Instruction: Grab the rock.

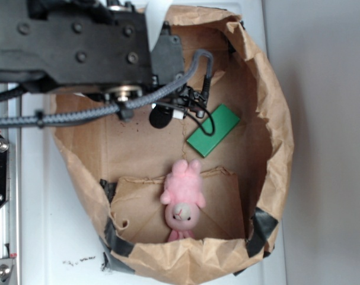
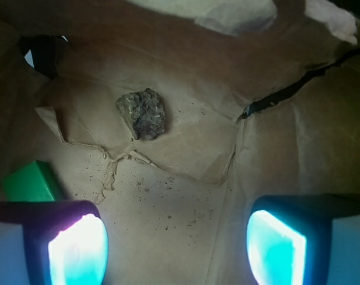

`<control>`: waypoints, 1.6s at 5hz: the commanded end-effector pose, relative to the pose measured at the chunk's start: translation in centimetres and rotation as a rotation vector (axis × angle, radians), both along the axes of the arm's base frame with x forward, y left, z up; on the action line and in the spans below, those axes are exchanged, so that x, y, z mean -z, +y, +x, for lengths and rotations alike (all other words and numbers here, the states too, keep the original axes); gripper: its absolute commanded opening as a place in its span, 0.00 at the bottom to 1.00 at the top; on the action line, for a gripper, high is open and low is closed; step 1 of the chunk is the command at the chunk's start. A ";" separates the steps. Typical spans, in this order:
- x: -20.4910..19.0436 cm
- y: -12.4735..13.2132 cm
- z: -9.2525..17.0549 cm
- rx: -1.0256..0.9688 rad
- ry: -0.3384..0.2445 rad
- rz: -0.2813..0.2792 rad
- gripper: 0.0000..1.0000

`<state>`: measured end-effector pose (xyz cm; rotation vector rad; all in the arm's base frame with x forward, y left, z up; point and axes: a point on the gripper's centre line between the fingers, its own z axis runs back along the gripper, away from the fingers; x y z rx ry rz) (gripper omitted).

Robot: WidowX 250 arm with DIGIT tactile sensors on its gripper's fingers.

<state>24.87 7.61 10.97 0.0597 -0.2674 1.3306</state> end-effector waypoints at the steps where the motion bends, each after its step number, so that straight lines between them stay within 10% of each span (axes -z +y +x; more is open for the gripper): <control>1: -1.8 0.8 -0.9 -0.011 -0.052 0.008 1.00; 8: 1.6 4.5 5.1 -0.084 -0.051 -0.045 1.00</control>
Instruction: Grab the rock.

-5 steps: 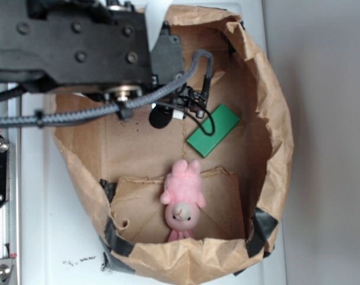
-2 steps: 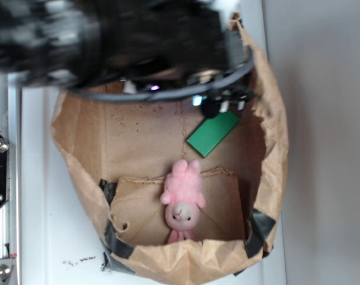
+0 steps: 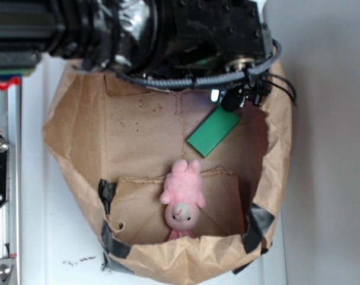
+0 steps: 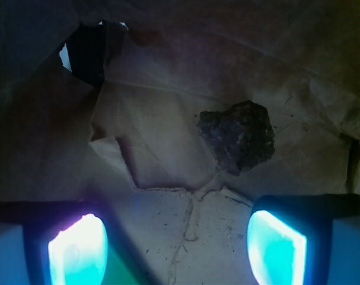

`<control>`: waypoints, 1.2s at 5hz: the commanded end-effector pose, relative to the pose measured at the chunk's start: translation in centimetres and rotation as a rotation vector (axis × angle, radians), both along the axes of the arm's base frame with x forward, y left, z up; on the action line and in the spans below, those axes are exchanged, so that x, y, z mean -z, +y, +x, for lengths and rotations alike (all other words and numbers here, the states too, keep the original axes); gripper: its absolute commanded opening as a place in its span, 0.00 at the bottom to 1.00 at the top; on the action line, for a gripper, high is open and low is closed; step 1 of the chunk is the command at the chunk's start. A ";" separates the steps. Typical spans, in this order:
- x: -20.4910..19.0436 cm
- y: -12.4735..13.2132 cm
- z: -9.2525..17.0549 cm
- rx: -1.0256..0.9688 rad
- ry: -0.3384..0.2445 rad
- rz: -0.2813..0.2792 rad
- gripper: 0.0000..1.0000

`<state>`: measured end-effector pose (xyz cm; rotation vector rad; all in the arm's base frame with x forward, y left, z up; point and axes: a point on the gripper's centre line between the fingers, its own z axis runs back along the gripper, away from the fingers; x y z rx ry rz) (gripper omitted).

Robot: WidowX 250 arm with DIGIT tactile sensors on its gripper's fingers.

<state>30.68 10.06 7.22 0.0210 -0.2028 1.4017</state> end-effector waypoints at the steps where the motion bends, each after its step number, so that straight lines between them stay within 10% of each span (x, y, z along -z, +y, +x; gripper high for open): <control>1: -2.1 2.3 -1.4 -0.008 -0.049 0.042 1.00; 6: 0.1 5.4 -2.3 -0.037 -0.009 0.109 1.00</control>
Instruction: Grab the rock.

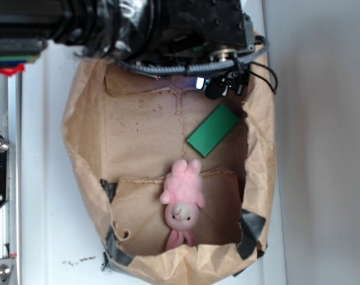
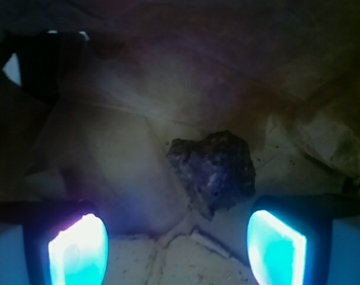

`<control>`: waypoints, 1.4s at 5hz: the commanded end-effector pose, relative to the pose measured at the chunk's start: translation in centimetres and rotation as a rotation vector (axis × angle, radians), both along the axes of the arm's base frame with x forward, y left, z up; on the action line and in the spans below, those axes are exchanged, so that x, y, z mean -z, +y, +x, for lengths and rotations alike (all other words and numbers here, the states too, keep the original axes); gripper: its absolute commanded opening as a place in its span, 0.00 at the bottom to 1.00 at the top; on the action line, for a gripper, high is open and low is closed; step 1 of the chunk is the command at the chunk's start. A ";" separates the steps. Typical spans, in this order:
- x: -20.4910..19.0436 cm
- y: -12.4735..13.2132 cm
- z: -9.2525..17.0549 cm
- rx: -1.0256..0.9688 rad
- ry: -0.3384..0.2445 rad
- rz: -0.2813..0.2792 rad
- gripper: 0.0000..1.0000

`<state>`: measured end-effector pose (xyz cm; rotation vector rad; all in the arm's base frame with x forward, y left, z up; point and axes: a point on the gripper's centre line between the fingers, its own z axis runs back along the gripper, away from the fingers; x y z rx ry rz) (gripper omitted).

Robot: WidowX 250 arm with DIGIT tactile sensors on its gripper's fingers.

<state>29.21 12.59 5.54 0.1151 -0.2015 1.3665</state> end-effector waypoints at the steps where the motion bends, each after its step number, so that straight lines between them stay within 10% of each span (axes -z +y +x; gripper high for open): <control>1: -0.8 3.3 -1.3 -0.055 -0.067 0.069 1.00; 7: 0.2 5.1 -2.9 -0.050 -0.034 0.126 1.00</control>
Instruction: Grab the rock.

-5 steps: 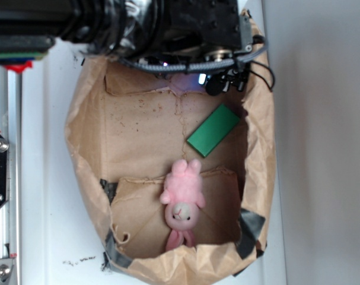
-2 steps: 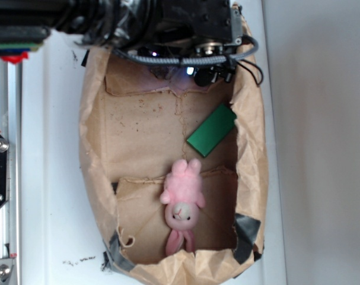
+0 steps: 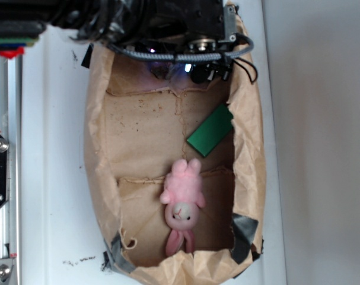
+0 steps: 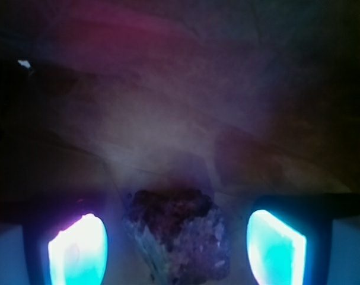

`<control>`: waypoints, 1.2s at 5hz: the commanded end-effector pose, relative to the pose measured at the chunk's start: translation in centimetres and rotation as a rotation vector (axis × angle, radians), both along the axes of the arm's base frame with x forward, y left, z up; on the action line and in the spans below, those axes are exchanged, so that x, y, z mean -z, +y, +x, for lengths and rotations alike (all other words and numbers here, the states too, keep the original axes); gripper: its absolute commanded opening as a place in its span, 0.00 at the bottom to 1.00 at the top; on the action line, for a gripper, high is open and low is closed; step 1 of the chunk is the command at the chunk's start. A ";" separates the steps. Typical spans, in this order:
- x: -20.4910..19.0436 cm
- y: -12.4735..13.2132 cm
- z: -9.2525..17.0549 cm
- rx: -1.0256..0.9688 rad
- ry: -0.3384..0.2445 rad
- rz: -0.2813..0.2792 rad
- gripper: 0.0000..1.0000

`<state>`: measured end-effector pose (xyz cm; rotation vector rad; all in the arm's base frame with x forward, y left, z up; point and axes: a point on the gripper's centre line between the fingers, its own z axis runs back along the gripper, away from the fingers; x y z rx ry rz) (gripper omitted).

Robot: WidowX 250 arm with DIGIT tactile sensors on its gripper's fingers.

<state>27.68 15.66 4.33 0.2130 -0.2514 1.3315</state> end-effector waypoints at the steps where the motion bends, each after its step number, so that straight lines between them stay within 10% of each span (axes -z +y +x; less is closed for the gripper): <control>1: 0.4 1.5 -1.5 -0.054 -0.075 0.006 1.00; 2: 1.3 0.8 -1.4 -0.048 -0.079 0.029 1.00; 4: 0.7 1.2 -1.0 -0.059 -0.081 0.027 0.00; 6: -2.9 0.8 -0.9 0.190 -0.167 -0.017 0.00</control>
